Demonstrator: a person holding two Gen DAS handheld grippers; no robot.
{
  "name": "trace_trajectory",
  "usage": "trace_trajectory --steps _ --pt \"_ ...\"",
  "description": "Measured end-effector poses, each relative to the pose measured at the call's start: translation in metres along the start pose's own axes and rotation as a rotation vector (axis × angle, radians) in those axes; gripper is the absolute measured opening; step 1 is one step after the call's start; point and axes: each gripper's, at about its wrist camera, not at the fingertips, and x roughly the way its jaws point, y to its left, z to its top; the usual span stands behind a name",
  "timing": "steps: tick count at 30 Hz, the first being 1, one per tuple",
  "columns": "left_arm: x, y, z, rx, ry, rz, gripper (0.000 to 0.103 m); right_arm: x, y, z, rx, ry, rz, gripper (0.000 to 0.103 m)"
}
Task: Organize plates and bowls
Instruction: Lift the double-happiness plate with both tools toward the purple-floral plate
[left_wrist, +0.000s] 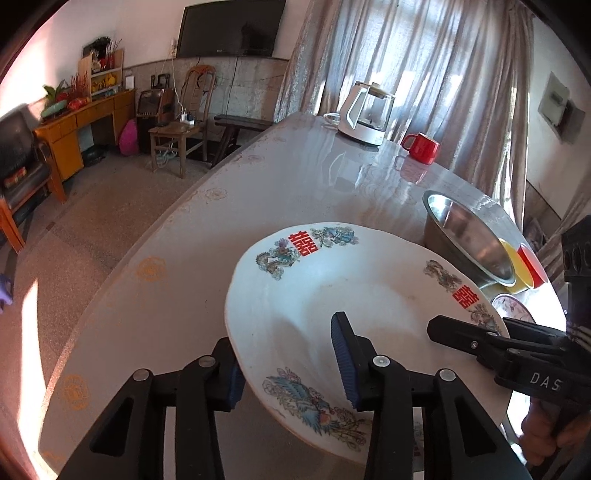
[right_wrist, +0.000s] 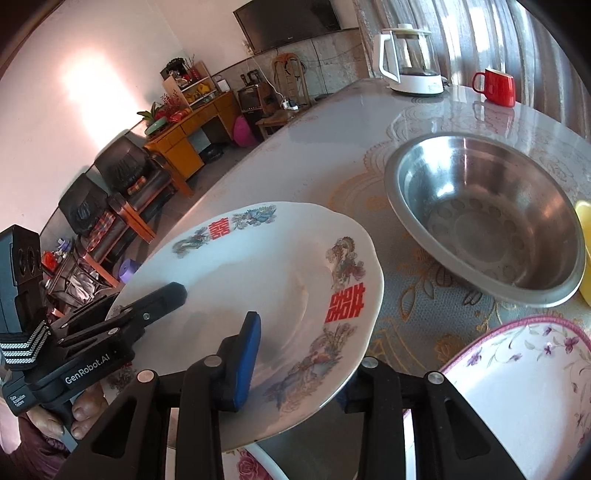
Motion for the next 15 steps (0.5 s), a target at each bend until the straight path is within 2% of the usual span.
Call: trace_trajectory --steps 15 --pt "-0.046 -0.021 -0.013 0.023 -0.096 0.011 0.042 -0.038 0.002 -0.017 -0.009 -0.086 0.032 0.033"
